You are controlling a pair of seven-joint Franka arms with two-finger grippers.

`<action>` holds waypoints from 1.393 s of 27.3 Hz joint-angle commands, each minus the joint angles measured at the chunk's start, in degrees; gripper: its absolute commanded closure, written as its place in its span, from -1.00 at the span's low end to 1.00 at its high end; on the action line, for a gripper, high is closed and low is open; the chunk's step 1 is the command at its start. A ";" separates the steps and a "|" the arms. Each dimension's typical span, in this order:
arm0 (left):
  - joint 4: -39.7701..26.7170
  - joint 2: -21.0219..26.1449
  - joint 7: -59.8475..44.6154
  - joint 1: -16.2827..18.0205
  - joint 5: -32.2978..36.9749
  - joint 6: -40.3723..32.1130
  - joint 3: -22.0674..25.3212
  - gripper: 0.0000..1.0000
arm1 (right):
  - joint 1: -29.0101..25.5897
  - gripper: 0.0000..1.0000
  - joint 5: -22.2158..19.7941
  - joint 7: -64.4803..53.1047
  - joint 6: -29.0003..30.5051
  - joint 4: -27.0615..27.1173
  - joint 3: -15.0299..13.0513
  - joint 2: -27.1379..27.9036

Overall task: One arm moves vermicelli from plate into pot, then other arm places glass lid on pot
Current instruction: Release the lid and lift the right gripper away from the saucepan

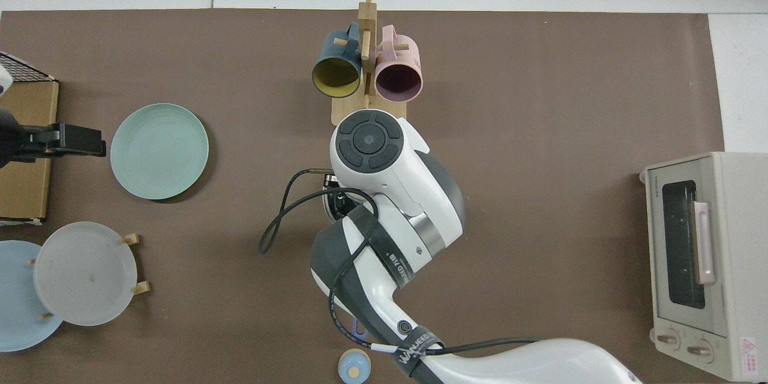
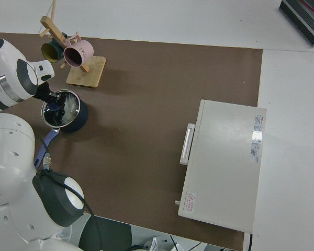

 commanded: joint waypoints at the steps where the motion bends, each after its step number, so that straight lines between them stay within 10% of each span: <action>1: -0.93 -0.86 -0.52 0.18 -0.22 1.19 -0.01 -1.00 | -0.33 -0.76 0.90 1.20 -0.09 1.36 -0.01 0.49; 16: -1.01 -0.87 -0.52 0.26 -0.22 1.10 -0.01 -1.00 | -1.64 -0.98 -1.30 -0.46 -5.72 5.31 -0.98 -4.07; 38: -1.10 -0.95 -0.08 0.62 -2.16 1.19 0.34 -1.00 | -23.70 -0.98 -2.97 -22.60 -16.36 4.44 -0.89 -17.26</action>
